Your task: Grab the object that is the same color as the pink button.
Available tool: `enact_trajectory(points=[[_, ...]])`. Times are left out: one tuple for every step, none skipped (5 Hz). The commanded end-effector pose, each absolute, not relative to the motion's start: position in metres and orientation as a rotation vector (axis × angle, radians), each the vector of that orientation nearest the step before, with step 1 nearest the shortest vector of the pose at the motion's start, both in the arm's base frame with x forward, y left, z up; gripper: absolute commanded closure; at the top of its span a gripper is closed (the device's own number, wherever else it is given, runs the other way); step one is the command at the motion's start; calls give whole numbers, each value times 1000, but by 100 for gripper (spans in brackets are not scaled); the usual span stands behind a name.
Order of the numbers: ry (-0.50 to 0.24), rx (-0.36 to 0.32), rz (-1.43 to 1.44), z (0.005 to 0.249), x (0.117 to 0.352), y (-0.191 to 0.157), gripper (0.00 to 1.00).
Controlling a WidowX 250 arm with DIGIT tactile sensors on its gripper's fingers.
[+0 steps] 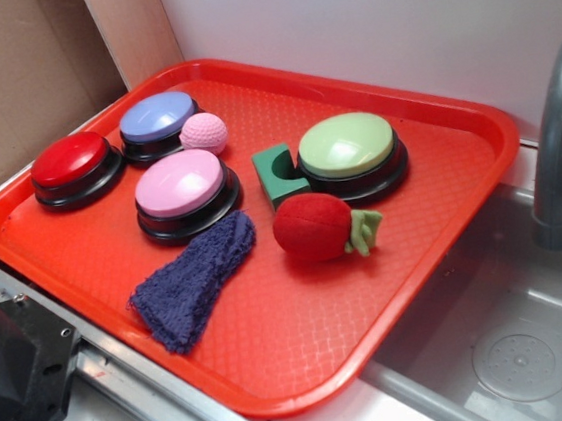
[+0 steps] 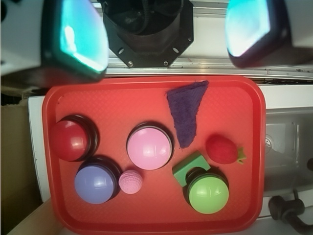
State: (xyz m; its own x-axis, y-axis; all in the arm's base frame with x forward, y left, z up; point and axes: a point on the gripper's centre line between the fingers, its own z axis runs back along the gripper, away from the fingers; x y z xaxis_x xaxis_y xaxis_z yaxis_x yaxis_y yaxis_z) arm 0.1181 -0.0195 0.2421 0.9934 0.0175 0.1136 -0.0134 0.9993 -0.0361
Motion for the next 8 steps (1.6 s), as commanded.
enact_trajectory(points=[[-114, -35, 15, 242, 118, -19, 0], [-80, 11, 210, 236, 128, -10, 0], [-116, -28, 415, 221, 147, -4, 0], [-127, 26, 662, 199, 176, 5, 0], [-166, 5, 844, 178, 199, 14, 0], [-233, 2, 993, 149, 229, 28, 0], [-218, 28, 1059, 123, 244, 40, 0], [-214, 19, 1094, 101, 256, 52, 0]])
